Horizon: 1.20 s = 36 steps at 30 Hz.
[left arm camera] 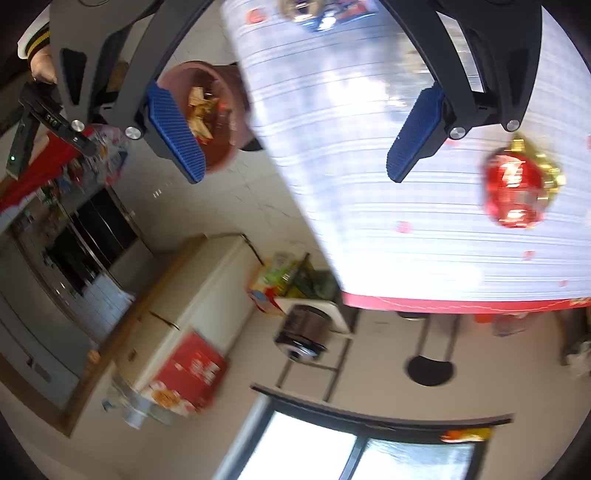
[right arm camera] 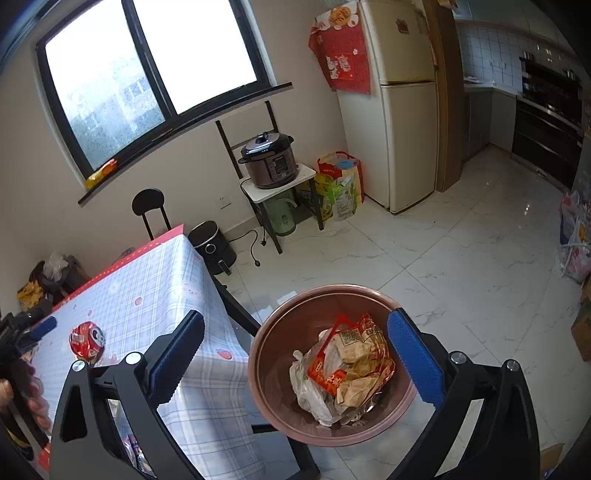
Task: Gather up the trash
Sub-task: 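Return both grippers over the table, then grasp the clear plastic container with the receipt using the right gripper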
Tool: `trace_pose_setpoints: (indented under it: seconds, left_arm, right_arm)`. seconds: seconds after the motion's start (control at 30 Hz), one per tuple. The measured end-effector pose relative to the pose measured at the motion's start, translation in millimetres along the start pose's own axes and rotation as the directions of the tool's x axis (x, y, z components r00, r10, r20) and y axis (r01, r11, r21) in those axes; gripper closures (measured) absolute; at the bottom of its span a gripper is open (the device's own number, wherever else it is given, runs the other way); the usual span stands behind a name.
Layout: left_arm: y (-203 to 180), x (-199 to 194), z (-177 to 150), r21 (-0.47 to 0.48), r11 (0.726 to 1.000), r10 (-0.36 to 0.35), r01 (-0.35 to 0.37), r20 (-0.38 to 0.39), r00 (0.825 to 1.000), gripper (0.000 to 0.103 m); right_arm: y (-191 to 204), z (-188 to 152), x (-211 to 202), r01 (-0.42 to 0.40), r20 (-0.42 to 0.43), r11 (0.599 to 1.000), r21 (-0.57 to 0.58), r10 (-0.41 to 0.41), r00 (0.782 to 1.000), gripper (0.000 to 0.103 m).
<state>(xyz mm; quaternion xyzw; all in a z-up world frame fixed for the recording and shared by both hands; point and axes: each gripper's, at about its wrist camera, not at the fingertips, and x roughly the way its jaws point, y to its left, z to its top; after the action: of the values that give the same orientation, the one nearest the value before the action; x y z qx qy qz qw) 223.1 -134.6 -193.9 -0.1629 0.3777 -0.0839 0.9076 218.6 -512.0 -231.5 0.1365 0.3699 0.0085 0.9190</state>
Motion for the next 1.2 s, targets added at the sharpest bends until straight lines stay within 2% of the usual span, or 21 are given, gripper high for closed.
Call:
trace_pose_setpoints:
  seconds: [0.2, 0.43, 0.6, 0.83, 1.03, 1.2]
  left_arm:
    - [83.3, -60.9, -3.8, -0.072, 0.992, 0.108, -0.104, 0.067, 0.992, 0.006]
    - [165.8, -105.8, -26.2, -0.100, 0.969, 0.232, -0.225, 0.070, 0.970, 0.006]
    - [204.9, -123.8, -53.3, -0.123, 0.958, 0.265, -0.258, 0.049, 0.963, 0.006]
    - [263.6, -136.6, -85.5, -0.192, 0.944, 0.276, -0.270, 0.004, 0.961, 0.006]
    - [302.2, -142.3, -102.8, -0.219, 0.936, 0.275, -0.276, -0.034, 0.961, 0.006]
    - [323.0, -143.0, -106.0, -0.223, 0.935, 0.272, -0.277, -0.055, 0.961, 0.006]
  right_arm:
    - [47.0, -20.2, -5.2, -0.014, -0.030, 0.999, -0.036, 0.013, 0.999, 0.005]
    - [116.8, -49.9, 10.5, -0.075, -0.131, 0.993, -0.092, 0.062, 0.989, 0.005]
    - [166.5, -71.8, 22.1, -0.125, -0.183, 0.984, -0.126, 0.101, 0.978, 0.005]
    - [220.3, -102.6, 41.0, -0.163, -0.231, 0.973, -0.164, 0.123, 0.965, 0.006]
    - [259.1, -131.6, 65.9, -0.182, -0.301, 0.969, -0.165, 0.126, 0.945, 0.014]
    - [289.6, -153.3, 85.6, -0.195, -0.351, 0.967, -0.165, 0.127, 0.928, 0.031]
